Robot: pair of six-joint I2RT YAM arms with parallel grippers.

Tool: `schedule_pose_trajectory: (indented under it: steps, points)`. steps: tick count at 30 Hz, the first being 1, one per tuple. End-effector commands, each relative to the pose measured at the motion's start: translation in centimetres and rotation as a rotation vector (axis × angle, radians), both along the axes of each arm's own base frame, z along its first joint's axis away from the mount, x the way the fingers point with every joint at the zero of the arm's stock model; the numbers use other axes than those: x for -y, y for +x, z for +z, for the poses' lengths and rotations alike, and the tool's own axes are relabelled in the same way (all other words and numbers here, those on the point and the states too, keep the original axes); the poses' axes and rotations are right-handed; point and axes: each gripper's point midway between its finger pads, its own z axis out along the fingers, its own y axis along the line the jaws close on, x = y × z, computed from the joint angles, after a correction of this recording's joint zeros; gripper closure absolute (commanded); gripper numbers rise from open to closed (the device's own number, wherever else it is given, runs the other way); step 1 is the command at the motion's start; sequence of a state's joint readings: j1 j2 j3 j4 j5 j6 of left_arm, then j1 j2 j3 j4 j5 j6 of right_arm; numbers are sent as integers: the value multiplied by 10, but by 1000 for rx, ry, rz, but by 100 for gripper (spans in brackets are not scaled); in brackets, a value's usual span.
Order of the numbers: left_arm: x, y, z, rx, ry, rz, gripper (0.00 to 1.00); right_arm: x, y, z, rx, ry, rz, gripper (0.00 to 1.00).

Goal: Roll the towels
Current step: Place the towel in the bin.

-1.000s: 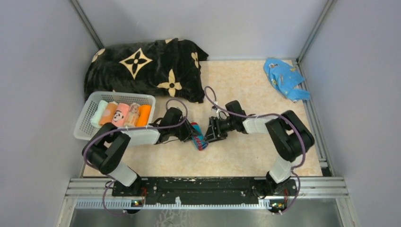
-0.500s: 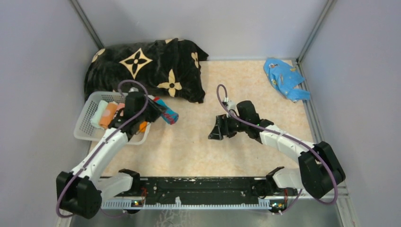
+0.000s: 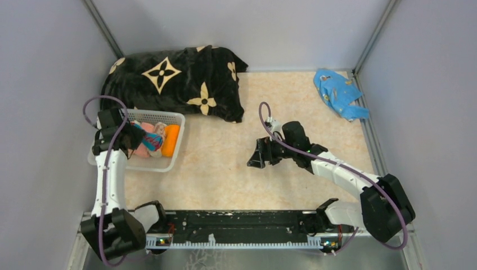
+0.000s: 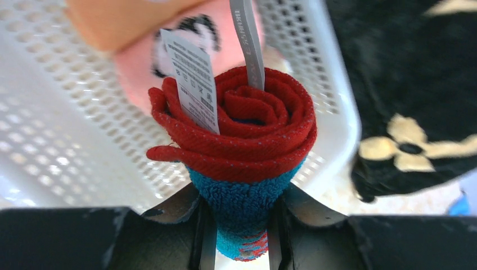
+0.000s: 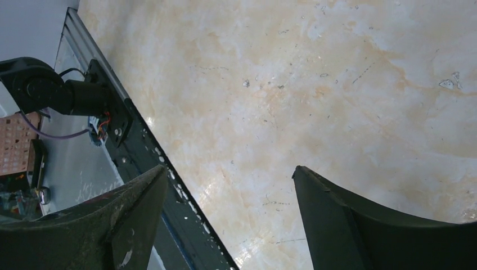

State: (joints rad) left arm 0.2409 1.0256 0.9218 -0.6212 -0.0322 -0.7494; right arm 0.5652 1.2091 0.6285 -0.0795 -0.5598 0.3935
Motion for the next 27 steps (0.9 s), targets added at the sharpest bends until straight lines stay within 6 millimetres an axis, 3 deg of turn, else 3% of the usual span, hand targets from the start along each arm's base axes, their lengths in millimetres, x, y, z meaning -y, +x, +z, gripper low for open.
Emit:
schedule_pose_trajectory:
  steps: [1, 6, 10, 17, 27]
  points:
    - [-38, -15, -22, -128, 43, 21, 73, -1, 1, 11, 49, 21, 3, 17]
    - [-84, -32, -43, -192, 52, 123, 73, 1, -1, 7, 49, 10, -4, 16]
    - [-109, -39, -52, -227, 39, 174, 73, 3, 1, 3, 55, -15, -16, 14]
    - [-123, -47, -86, -307, -18, 192, 73, 4, 1, 1, 66, -44, -24, 13]
    - [-136, -44, -136, -411, -91, 205, 68, 5, 1, -2, 78, -62, -29, 13]
